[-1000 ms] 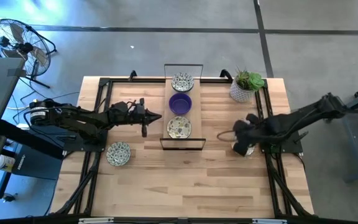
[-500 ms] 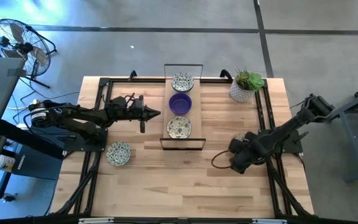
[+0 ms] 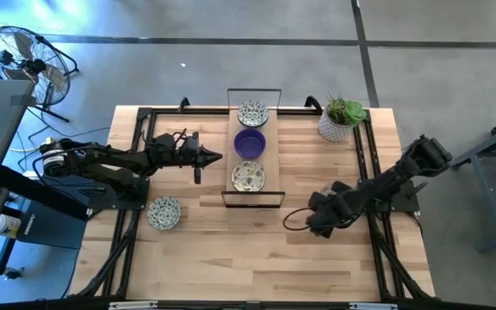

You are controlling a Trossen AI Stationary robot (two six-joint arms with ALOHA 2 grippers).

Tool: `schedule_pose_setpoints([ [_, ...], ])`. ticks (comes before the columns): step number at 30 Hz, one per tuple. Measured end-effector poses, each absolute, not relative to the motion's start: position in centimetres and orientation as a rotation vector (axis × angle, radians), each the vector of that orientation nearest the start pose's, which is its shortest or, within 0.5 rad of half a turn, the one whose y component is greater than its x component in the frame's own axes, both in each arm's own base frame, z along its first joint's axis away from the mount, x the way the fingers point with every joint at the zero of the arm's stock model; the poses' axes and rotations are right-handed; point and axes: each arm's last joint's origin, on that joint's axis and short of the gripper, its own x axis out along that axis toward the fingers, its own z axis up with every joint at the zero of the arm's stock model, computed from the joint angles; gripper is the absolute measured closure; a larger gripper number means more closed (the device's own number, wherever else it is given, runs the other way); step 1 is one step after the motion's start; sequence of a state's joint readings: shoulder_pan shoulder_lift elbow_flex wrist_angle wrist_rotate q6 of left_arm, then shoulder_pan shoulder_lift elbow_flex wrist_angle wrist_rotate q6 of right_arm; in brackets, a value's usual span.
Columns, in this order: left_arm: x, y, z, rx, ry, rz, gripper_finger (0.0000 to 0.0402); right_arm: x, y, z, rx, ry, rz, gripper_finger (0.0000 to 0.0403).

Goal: Pick & Place Mini bowls
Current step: Stack the yellow patterned bowl on top of the stacked yellow patterned bowl on the shelf

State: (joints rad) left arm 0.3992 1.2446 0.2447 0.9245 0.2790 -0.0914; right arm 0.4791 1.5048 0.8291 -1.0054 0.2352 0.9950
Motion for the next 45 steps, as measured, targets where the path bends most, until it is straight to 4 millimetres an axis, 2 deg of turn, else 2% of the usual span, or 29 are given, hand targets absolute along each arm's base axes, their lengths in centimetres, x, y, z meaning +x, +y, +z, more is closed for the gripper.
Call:
schedule_pose_setpoints([
  [5, 20.0, 7.6, 17.3, -0.117, 0.066, 0.123, 0.0401, 20.4, 9.0, 16.6, 0.141, 1.429, -0.548, 0.0390],
  [11, 20.0, 7.6, 17.2, -0.118, 0.070, 0.123, 0.0401, 20.6, 7.9, 17.5, 0.075, 1.403, -0.493, 0.0377],
  [18, 20.0, 7.6, 17.2, -0.119, 0.072, 0.123, 0.0401, 21.4, 5.5, 18.1, -0.170, 1.395, -0.377, 0.0397],
  [28, 20.0, 7.6, 17.2, -0.121, 0.072, 0.124, 0.0401, 23.5, 3.2, 18.0, -0.367, 1.351, -0.116, 0.0383],
  [37, 20.0, 7.6, 17.2, -0.121, 0.072, 0.124, 0.0401, 23.4, 3.0, 16.3, -0.484, 1.308, 0.034, 0.0379],
  [41, 20.0, 7.6, 17.2, -0.121, 0.072, 0.124, 0.0401, 23.6, 3.5, 16.6, -0.479, 1.268, 0.038, 0.0351],
  [45, 20.0, 7.6, 17.2, -0.120, 0.074, 0.125, 0.0401, 24.3, 4.0, 18.2, -0.428, 1.243, -0.016, 0.0303],
])
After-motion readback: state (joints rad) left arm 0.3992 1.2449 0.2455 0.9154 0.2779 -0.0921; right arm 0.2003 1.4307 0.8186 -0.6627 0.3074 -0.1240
